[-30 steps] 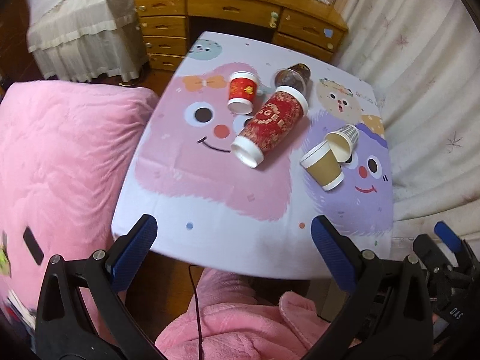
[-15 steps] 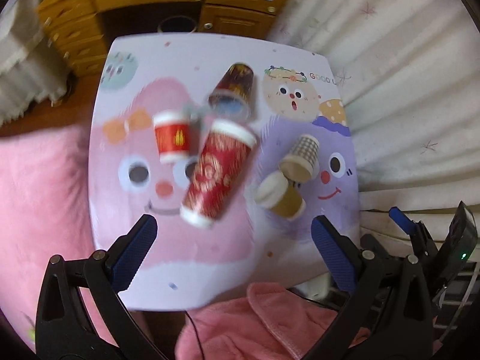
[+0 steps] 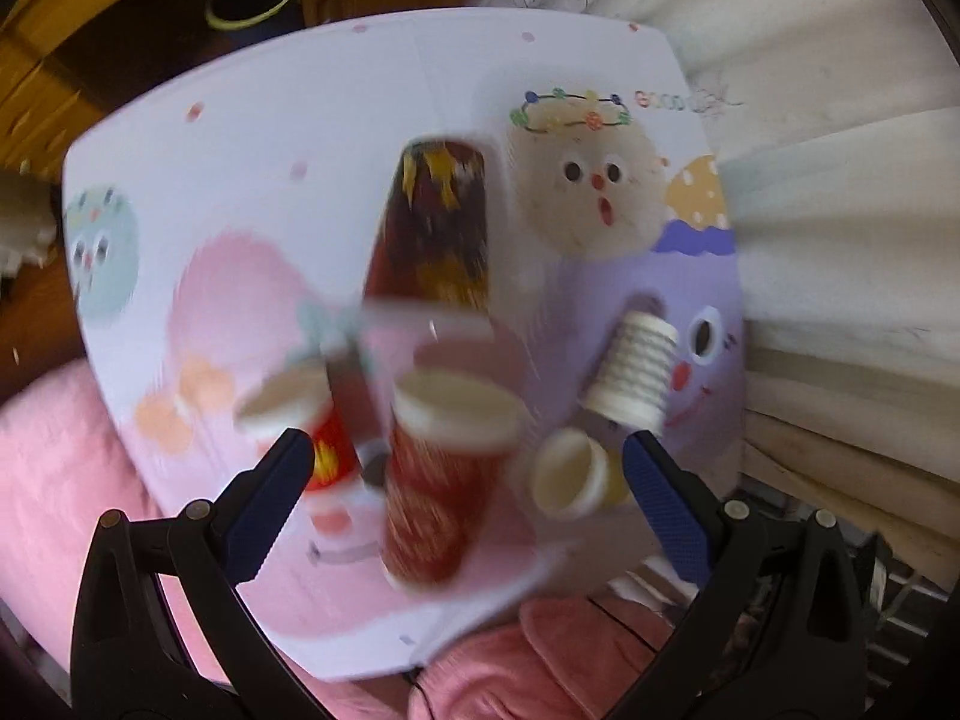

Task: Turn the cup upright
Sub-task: 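Reach the left tool to the lying Iron Man cup and close on it, then lift the Iron Man cup with the left tool and roll it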

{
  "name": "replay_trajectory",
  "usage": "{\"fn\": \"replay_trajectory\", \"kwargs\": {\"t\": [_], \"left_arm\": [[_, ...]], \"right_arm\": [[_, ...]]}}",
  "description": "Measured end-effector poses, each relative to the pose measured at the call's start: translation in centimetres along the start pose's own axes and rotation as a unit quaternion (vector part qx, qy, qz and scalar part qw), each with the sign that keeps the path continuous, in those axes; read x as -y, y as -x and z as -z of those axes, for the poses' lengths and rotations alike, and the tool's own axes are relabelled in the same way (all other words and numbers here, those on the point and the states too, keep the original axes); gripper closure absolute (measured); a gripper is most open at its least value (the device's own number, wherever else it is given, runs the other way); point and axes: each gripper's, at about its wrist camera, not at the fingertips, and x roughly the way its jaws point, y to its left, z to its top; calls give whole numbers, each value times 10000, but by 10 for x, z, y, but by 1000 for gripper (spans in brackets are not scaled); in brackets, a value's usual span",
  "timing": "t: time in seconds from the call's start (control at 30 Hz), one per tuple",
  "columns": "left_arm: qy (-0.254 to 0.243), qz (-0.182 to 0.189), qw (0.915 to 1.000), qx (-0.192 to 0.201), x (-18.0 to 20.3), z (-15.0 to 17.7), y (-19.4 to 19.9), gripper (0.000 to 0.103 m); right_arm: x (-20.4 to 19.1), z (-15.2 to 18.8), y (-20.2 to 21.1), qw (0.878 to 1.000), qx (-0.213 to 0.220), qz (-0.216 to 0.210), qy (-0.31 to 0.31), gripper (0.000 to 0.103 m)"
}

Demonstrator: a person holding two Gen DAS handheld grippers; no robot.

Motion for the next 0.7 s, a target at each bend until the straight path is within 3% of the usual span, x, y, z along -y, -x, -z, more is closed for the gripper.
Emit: {"fn": "replay_trajectory", "kwargs": {"t": [0.17, 0.33, 0.53, 0.6, 0.7], "left_arm": [[-336, -270, 9990, 131, -8, -42, -41, 1], [-296, -299, 9989, -193, -15, -71, -84, 1], [-256, -93, 9983, -516, -12, -82, -116, 2], [-389, -136, 9973, -603, -5, -82, -126, 4], [-436, -125, 9965, -700, 2, -81, -135, 19]], "right_arm": [[-11, 13, -34, 9991, -388, -57, -158, 0], [-16, 19, -55, 9977, -623, 5, -277, 0], [-10, 20, -66, 9947, -817, 39, -617, 0], [-8, 23, -71, 9938, -848, 71, -713, 0], [0, 25, -72, 9920, -942, 79, -831, 0]]}}
